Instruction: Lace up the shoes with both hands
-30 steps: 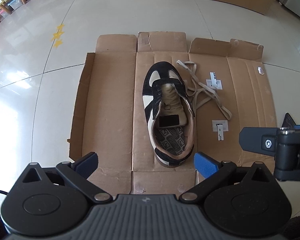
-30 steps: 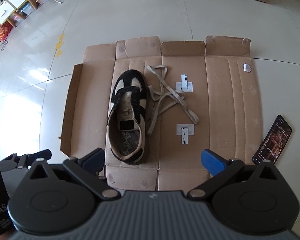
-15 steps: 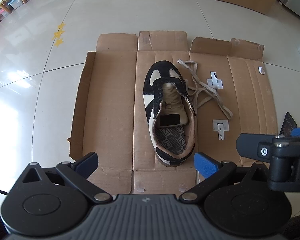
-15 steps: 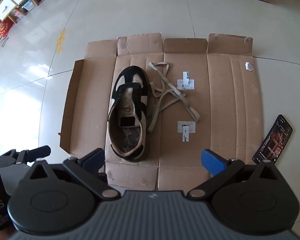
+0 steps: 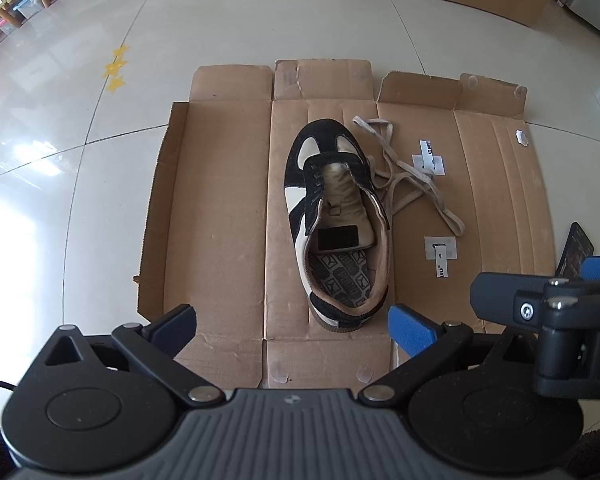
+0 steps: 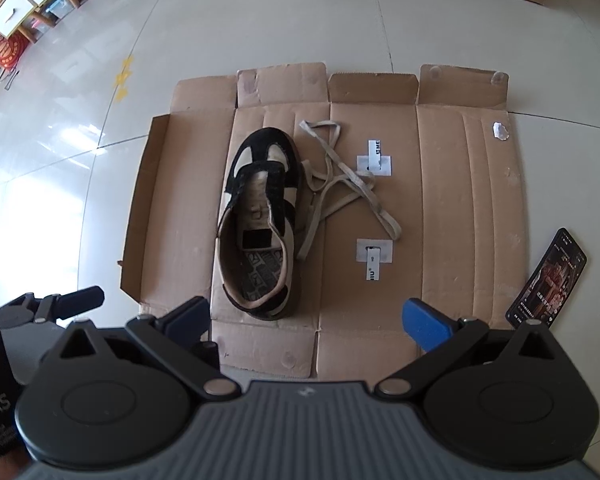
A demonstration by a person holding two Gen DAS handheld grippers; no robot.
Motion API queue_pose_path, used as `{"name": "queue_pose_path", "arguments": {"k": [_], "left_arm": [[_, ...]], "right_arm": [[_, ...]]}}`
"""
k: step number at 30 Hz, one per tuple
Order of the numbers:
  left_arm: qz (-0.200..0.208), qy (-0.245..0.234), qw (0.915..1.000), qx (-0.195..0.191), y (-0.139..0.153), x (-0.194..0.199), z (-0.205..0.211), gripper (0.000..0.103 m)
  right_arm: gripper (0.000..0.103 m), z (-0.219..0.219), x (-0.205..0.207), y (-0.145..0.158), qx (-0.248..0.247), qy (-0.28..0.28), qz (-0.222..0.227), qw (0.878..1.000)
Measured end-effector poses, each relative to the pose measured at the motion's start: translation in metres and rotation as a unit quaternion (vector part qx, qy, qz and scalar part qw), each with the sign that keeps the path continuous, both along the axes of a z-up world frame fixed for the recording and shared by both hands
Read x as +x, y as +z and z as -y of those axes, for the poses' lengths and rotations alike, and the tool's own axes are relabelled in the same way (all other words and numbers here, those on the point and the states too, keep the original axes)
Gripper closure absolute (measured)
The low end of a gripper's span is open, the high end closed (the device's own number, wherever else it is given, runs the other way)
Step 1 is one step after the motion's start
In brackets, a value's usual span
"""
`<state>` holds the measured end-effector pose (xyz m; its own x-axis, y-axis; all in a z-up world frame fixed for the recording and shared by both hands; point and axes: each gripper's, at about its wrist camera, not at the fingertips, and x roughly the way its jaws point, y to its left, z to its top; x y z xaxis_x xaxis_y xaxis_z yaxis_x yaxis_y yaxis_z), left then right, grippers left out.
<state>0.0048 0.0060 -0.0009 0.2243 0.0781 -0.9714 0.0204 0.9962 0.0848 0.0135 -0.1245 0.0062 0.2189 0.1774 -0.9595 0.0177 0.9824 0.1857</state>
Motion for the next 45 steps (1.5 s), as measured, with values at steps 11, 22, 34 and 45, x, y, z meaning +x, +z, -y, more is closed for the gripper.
{"name": "queue_pose_path", "arguments": {"k": [11,22,34,45], "left_arm": [[0.004,-0.008,1.0000,0.004,0.004,0.003,-0.005,0.001],[0.017,0.033,0.9990,0.027,0.015,0.005,-0.016,0.001],[0.049,-0.056,0.9943,0.077,0.051,0.053,0.009,0.001],[0.047,-0.119,0.9883,0.083,-0.003,0.118,0.020,0.001]], "right_arm": [[0.000,-0.003,0.000,0.005,0.008,-0.006,0.001,1.000],[0.000,-0.010,0.019,0.039,-0.012,-0.018,0.030,0.999],[0.000,0.008,0.058,0.067,-0.054,-0.008,0.052,0.997],[0.000,0.041,0.102,0.008,-0.063,-0.008,0.025,0.998]]}}
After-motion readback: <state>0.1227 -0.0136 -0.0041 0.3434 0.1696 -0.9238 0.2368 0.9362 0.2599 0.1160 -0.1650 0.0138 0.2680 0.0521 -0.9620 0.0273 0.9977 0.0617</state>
